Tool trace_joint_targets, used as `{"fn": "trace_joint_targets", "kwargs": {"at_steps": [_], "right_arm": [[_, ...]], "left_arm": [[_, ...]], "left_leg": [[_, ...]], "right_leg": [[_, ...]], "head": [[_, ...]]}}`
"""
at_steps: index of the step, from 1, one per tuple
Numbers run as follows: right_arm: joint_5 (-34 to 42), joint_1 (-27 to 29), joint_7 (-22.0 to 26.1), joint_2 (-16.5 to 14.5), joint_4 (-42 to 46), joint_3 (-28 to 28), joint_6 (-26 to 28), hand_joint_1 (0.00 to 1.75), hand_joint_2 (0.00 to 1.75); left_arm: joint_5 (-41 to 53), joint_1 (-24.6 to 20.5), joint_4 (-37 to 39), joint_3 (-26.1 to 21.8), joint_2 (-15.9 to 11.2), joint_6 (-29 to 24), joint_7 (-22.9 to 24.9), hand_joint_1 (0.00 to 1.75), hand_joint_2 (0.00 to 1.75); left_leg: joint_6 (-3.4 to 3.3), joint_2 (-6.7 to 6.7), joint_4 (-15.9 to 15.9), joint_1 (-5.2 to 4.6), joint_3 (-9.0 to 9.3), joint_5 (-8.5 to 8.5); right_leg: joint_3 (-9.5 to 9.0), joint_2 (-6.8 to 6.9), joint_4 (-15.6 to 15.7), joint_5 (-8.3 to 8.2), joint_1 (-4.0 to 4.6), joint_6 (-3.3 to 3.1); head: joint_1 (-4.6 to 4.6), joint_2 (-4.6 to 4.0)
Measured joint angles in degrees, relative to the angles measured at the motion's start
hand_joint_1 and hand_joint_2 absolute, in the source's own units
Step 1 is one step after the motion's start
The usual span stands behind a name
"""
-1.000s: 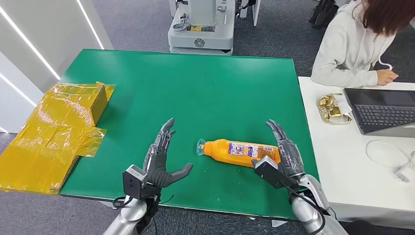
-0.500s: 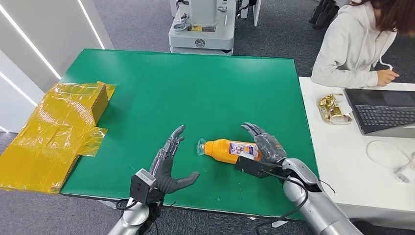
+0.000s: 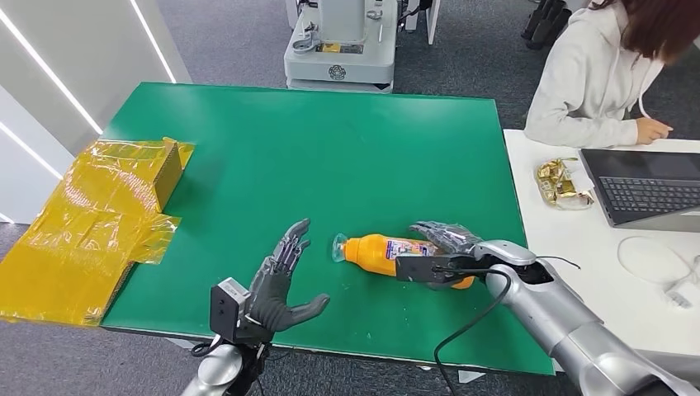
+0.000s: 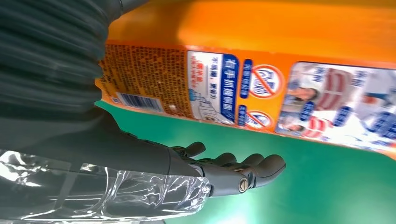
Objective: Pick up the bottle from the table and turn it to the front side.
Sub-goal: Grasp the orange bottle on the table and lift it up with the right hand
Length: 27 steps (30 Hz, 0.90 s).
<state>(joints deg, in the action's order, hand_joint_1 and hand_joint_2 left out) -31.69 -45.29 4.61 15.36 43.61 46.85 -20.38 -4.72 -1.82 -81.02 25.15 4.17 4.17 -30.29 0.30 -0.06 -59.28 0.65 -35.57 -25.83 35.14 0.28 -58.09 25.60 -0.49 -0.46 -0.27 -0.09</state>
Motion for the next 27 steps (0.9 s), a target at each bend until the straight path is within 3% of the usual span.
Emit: {"fn": "trace_joint_targets", "kwargs": {"at_steps": [5, 6, 9, 10, 22, 27], "right_arm": [[0.88, -0.53, -1.51, 0.16, -0.97, 2.72, 0.30, 0.01, 1.75], [1.03, -0.56, -1.57, 0.16, -1.17, 3.15, 0.31, 0.37, 1.75], [1.23, -0.63, -1.98, 0.16, -1.68, 4.20, 0.44, 1.66, 1.75], [1.28, -0.64, -2.08, 0.16, -1.80, 4.44, 0.68, 1.74, 1.75], [1.86, 0.60, -2.09, 0.54, -1.93, 5.26, 3.22, 1.75, 1.75], [3.14, 3.02, 1.18, 1.80, 0.52, 4.69, 7.52, 1.75, 1.75]], "left_arm": [[-0.09, 0.90, -0.71, -0.83, 0.10, -0.07, 0.00, 0.00, 1.75], [-0.09, 0.99, -0.79, -0.93, 0.17, -0.07, 0.00, 0.00, 1.75], [-0.09, 1.14, -0.85, -1.12, 0.33, -0.07, 0.00, 0.00, 1.75], [-0.09, 1.18, -0.85, -1.13, 0.37, -0.07, 0.01, 0.00, 1.75], [-0.05, 1.72, -0.85, -1.20, 0.54, -0.08, 0.35, 0.00, 1.75], [0.23, 2.25, -0.90, -1.22, 0.57, -0.23, 0.43, 0.00, 1.75]], "left_leg": [[0.00, 0.00, 0.01, 0.01, 0.01, 0.00], [0.00, 0.00, 0.01, 0.01, 0.00, 0.00], [0.00, 0.00, 0.01, 0.01, 0.01, 0.00], [0.00, 0.00, 0.01, 0.00, 0.01, 0.00], [0.01, -0.04, 0.01, 0.01, 0.22, -0.01], [0.01, -0.02, 0.01, 0.01, 0.29, -0.02]], "right_leg": [[0.00, 0.01, 0.00, 0.00, 0.01, 0.00], [0.00, 0.01, 0.00, 0.00, 0.01, 0.00], [0.00, 0.01, 0.00, 0.00, 0.01, 0.00], [-0.01, 0.01, 0.00, 0.00, 0.01, 0.00], [-0.16, -0.05, 0.03, 0.00, 0.01, 0.00], [-0.25, -0.04, 0.03, 0.01, 0.01, 0.00]], "head": [[0.00, 0.00], [0.01, 0.00], [0.01, 0.00], [0.00, 0.00], [0.00, 0.00], [0.01, 0.00]]}}
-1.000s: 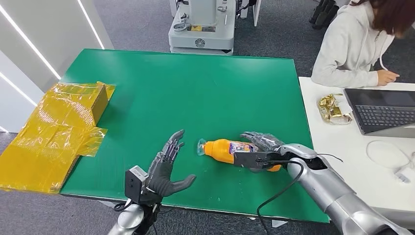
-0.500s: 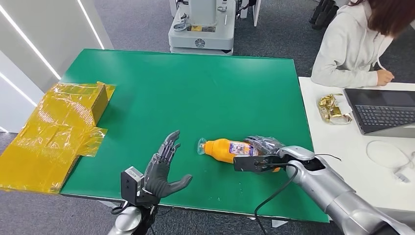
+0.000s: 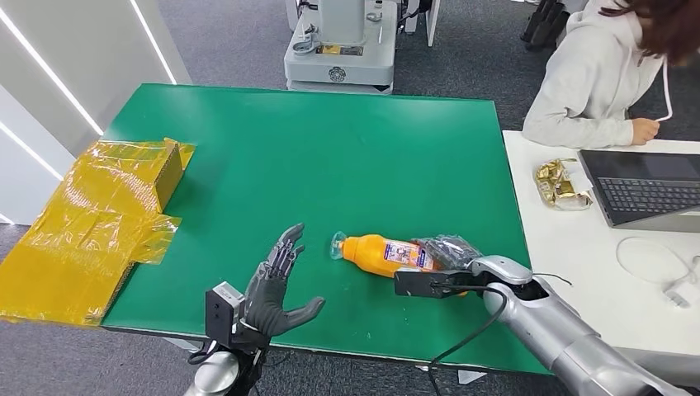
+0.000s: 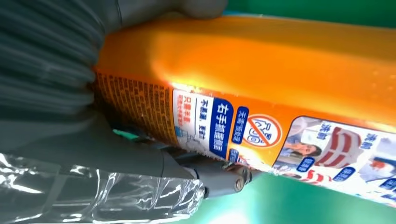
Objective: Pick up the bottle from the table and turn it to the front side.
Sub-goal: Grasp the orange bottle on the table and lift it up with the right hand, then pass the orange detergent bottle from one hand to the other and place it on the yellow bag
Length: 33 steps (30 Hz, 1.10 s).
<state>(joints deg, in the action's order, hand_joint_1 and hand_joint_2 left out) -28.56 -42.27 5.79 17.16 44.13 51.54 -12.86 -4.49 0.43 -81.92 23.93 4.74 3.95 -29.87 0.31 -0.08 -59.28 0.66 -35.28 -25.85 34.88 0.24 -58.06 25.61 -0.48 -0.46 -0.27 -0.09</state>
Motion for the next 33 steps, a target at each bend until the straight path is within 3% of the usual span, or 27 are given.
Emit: {"fn": "trace_joint_targets", "kwargs": {"at_steps": [4, 11, 17, 22, 28, 33], "right_arm": [[3.96, 4.50, 4.91, 1.33, 4.34, -2.79, 4.18, 1.75, 1.75], [12.28, 18.01, 11.97, 2.42, 15.54, -12.93, 9.98, 1.75, 1.75], [18.16, 28.71, 19.04, 0.46, 25.41, -23.01, 21.35, 1.75, 1.75], [19.59, 34.29, 21.92, -1.54, 31.27, -27.73, 26.19, 1.75, 1.75], [22.67, 34.17, 24.06, -3.44, 32.10, -29.10, 27.77, 1.75, 1.75], [24.41, 27.28, 26.18, -5.85, 26.42, -27.70, 27.34, 1.75, 1.75]], "left_arm": [[0.71, 0.96, -0.46, -0.18, -0.01, -0.63, -0.37, 0.00, 1.75], [1.64, 2.19, -1.01, -1.16, -0.02, -1.05, -1.02, 0.00, 1.75], [2.11, 1.80, -1.01, -1.27, -0.01, -1.05, -1.34, 0.00, 1.75], [1.46, 0.09, -0.97, -1.27, -0.27, -0.25, -1.74, 0.00, 1.75], [-4.79, -6.93, 0.94, -1.16, -1.50, 4.89, 1.15, 0.00, 1.75], [-11.24, -14.11, 3.91, -0.64, -1.99, 9.83, 4.97, 0.00, 1.75]], "left_leg": [[-0.01, 0.01, 0.00, 0.00, 0.01, -0.03], [0.02, 0.18, 0.02, 0.02, -0.09, -0.09], [-0.01, 0.30, 0.02, 0.01, -0.14, -0.12], [-0.01, 0.28, 0.02, 0.01, -0.13, -0.15], [0.02, 0.24, 0.03, 0.01, -0.13, -0.09], [0.03, 0.09, 0.02, 0.01, -0.12, 0.07]], "right_leg": [[-0.01, 0.01, 0.02, 0.02, 0.01, 0.01], [0.00, 0.22, 0.02, 0.13, 0.03, 0.03], [0.00, 0.31, 0.02, 0.22, 0.01, 0.09], [0.01, 0.28, 0.02, 0.23, 0.01, 0.08], [0.01, 0.26, -0.02, 0.17, 0.02, 0.01], [0.05, 0.13, -0.04, -0.01, 0.02, -0.06]], "head": [[0.00, 0.00], [-0.01, 0.00], [0.00, 0.00], [0.00, 0.00], [0.01, 0.00], [0.00, 0.00]]}}
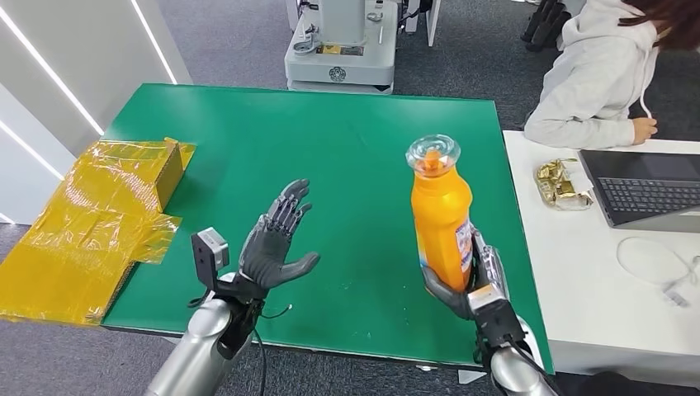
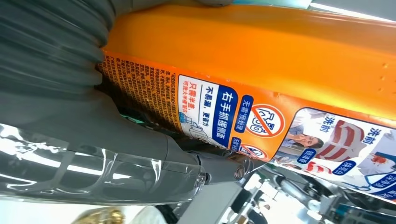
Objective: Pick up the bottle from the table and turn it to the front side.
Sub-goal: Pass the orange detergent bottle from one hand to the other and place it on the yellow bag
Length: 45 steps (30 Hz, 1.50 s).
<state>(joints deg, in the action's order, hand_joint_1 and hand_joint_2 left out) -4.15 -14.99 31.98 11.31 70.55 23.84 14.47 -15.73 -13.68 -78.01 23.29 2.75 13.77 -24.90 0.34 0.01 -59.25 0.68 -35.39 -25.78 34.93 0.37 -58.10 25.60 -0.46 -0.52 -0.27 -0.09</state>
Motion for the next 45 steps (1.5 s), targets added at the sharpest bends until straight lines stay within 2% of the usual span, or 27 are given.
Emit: {"fn": "trace_joint_targets", "kwargs": {"at_steps": [6, 11, 16, 21, 29, 33, 37, 45], "right_arm": [[0.71, -9.17, 1.10, -3.28, -9.36, 4.15, -0.07, 1.75, 1.75], [-4.01, -14.91, -0.35, -7.15, -16.79, 9.26, 0.51, 1.75, 1.75], [-6.12, -19.45, -0.67, -11.30, -23.19, 13.06, 0.32, 1.75, 1.75], [-8.21, -21.36, -1.50, -14.00, -24.96, 14.86, 0.36, 1.75, 1.75], [-11.79, -22.02, -5.16, -14.46, -23.17, 16.42, -0.66, 1.75, 1.75], [-12.24, -22.04, -5.36, -14.42, -23.04, 16.45, -0.63, 1.75, 1.75], [-13.49, -21.87, -5.86, -14.09, -23.11, 16.47, -0.33, 1.75, 1.75], [-15.50, -18.52, -6.90, -12.18, -23.06, 16.55, 0.09, 1.75, 1.75]], "left_arm": [[-6.71, -6.83, 3.66, 1.35, 0.56, 4.21, 3.96, 0.00, 1.75], [-8.60, -11.46, 6.53, 2.87, 1.49, 4.97, 5.34, 0.00, 1.75], [-7.04, -13.42, 7.63, 3.63, 1.95, 4.37, 5.13, 0.00, 1.75], [-3.27, -14.36, 7.78, 3.78, 1.95, 2.32, 3.66, 0.00, 1.75], [-1.60, -15.07, 7.76, 3.67, 1.37, 2.69, 3.88, 0.01, 1.75], [-2.42, -15.07, 7.76, 3.66, 1.31, 3.12, 4.33, 0.40, 1.75], [-4.19, -15.04, 7.68, 3.46, 1.21, 2.74, 3.84, 0.02, 1.75], [-5.06, -14.88, 5.07, 0.91, 0.57, -0.89, 1.83, 0.00, 1.75]], "left_leg": [[-0.02, -0.03, -0.01, 0.00, 0.01, 0.06], [-0.02, -0.06, 0.00, 0.01, 0.00, 0.05], [-0.02, -0.05, 0.01, 0.02, -0.01, 0.05], [-0.02, -0.05, 0.01, 0.02, -0.02, 0.05], [-0.02, -0.04, 0.00, 0.00, -0.03, 0.05], [-0.02, -0.04, 0.00, 0.01, -0.03, 0.05], [-0.02, -0.04, 0.00, 0.01, -0.03, 0.05], [-0.02, -0.04, 0.00, 0.01, -0.04, 0.04]], "right_leg": [[0.01, -0.02, -0.02, -0.04, 0.00, 0.00], [0.06, -0.07, -0.03, -0.04, 0.01, 0.00], [0.08, -0.06, -0.03, -0.02, 0.03, -0.01], [0.08, -0.05, -0.03, -0.02, 0.03, -0.01], [0.07, -0.04, -0.02, -0.03, 0.02, -0.01], [0.08, -0.04, -0.02, -0.03, 0.02, -0.01], [0.08, -0.04, -0.02, -0.02, 0.02, -0.01], [0.08, -0.04, -0.02, -0.02, 0.02, -0.01]], "head": [[0.00, 0.00], [-0.01, 0.00], [-0.01, 0.00], [-0.01, 0.00], [0.00, 0.00], [-0.01, 0.00], [-0.01, 0.00], [-0.01, 0.00]]}}
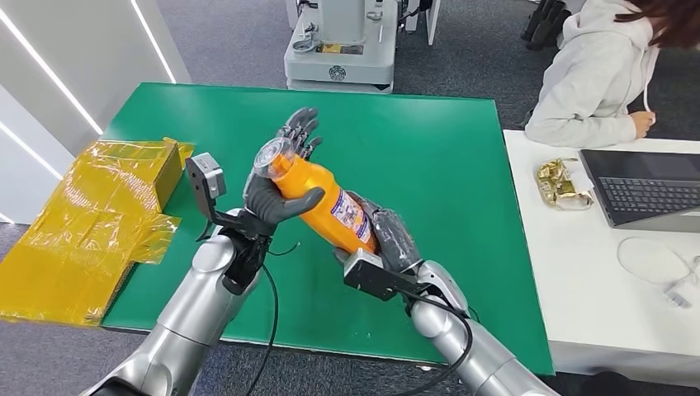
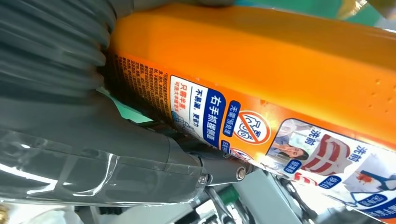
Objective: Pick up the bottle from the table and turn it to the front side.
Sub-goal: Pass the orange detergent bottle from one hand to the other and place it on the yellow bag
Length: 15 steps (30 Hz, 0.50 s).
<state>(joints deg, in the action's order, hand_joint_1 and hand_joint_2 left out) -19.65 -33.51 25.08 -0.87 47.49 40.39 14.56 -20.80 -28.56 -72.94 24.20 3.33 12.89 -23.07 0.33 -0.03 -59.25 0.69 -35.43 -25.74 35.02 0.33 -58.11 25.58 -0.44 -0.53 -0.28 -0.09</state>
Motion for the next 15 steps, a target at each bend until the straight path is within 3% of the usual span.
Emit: {"fn": "trace_joint_targets", "kwargs": {"at_steps": [4, 7, 8, 11, 15], "right_arm": [[-0.64, 1.97, -0.28, 1.27, 0.85, -0.02, -0.29, 1.75, 1.75], [-0.74, 2.77, -0.35, 1.84, 1.64, -0.02, -0.33, 1.75, 1.75], [-0.74, 2.92, -0.39, 2.02, 1.87, -0.04, -0.33, 1.75, 1.75], [-0.71, 3.22, -0.57, 2.55, 2.50, -0.14, -0.31, 1.75, 1.75], [-0.52, 3.66, -0.70, 3.24, 3.56, -0.28, 0.13, 1.75, 1.75]], "left_arm": [[-0.57, 0.19, -0.79, -1.63, -0.08, -0.32, -0.33, 0.09, 1.75], [-0.97, 0.36, -0.93, -1.91, -0.01, 0.36, -0.08, 1.28, 1.75], [-1.20, 0.40, -0.94, -1.94, 0.03, 0.66, 0.10, 1.22, 1.75], [-2.10, 0.49, -0.94, -1.93, 0.20, 1.95, 0.84, 0.00, 1.75], [-3.51, 0.53, -0.94, -1.86, 0.68, 4.05, 1.96, 0.00, 1.75]], "left_leg": [[0.01, 0.01, 0.00, 0.00, 0.00, -0.01], [0.01, -0.01, 0.00, 0.00, 0.00, -0.01], [0.01, -0.01, 0.00, 0.00, 0.00, -0.01], [0.01, -0.01, -0.01, 0.00, 0.00, -0.01], [0.01, -0.01, -0.01, 0.00, 0.00, -0.01]], "right_leg": [[0.00, 0.01, 0.01, 0.00, 0.00, 0.00], [0.01, -0.01, 0.01, 0.00, 0.00, 0.00], [0.01, -0.01, 0.01, 0.00, 0.00, 0.00], [0.01, -0.01, 0.01, 0.00, 0.00, 0.00], [0.01, -0.02, 0.01, 0.00, 0.00, 0.00]], "head": [[0.01, 0.00], [0.00, 0.00], [0.01, 0.00], [0.00, 0.00], [0.01, 0.00]]}}
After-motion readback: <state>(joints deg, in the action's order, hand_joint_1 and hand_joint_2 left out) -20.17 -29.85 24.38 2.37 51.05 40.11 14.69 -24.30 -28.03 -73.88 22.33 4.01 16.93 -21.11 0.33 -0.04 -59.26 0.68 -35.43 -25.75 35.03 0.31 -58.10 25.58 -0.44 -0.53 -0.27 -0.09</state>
